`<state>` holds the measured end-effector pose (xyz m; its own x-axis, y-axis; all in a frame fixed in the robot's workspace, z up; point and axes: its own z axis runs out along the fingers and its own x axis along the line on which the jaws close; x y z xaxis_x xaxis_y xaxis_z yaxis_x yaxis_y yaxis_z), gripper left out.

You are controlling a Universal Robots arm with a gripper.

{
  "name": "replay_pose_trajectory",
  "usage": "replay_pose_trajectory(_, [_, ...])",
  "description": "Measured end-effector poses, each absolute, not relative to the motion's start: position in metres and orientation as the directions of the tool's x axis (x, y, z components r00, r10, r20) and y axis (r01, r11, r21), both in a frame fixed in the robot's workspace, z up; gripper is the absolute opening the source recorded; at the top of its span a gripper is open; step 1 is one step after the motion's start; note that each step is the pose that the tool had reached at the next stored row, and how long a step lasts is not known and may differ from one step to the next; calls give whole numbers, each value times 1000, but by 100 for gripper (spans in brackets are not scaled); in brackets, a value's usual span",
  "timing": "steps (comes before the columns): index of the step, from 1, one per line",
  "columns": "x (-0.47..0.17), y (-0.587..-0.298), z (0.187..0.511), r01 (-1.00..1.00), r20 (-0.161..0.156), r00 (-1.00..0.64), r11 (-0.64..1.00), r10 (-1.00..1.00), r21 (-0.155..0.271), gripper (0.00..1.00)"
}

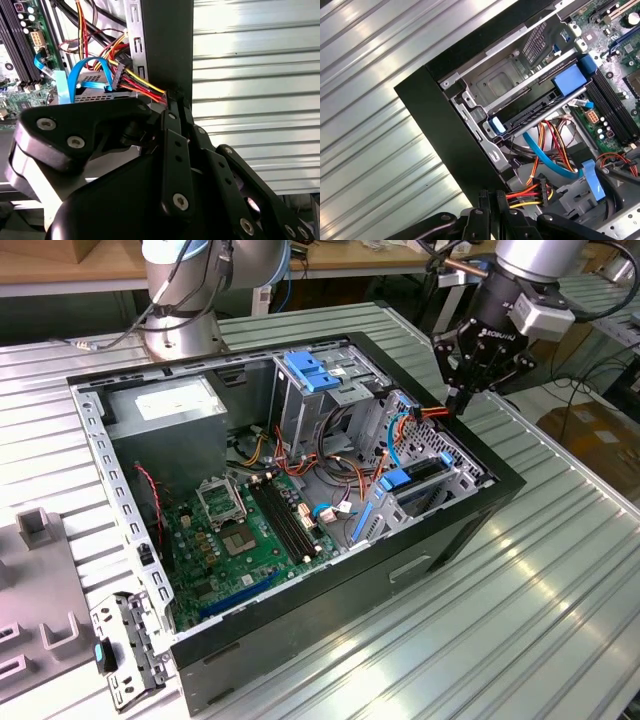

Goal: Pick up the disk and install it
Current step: 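Insert the first disk wire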

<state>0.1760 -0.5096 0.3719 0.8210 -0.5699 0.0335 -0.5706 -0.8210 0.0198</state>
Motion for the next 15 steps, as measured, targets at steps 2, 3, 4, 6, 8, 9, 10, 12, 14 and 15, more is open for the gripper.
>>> replay_pose_trajectory(2, [173,-510,372,-571,34,821,-821,-570,20,16])
replay_pose_trajectory(3, [172,-510,372,-571,33,821,-821,-570,20,16])
replay_pose_trajectory(4, [170,-510,372,-571,33,821,-821,-570,20,16])
replay_pose_trajectory(6, [168,-510,372,-571,33,821,-820,-571,20,16])
replay_pose_trajectory(8, [168,-510,372,-582,33,813,-813,-581,20,16])
replay_pose_trajectory(9, [168,-510,372,-591,33,806,-806,-591,20,16])
replay_pose_trajectory(10, [168,-510,372,-599,33,800,-800,-599,20,16])
replay_pose_trajectory(12, [167,-510,372,-616,33,788,-788,-615,20,16])
replay_pose_trajectory(14, [165,-510,372,-622,33,783,-783,-622,20,16])
replay_pose_trajectory(15, [164,-510,372,-623,33,782,-782,-622,20,16])
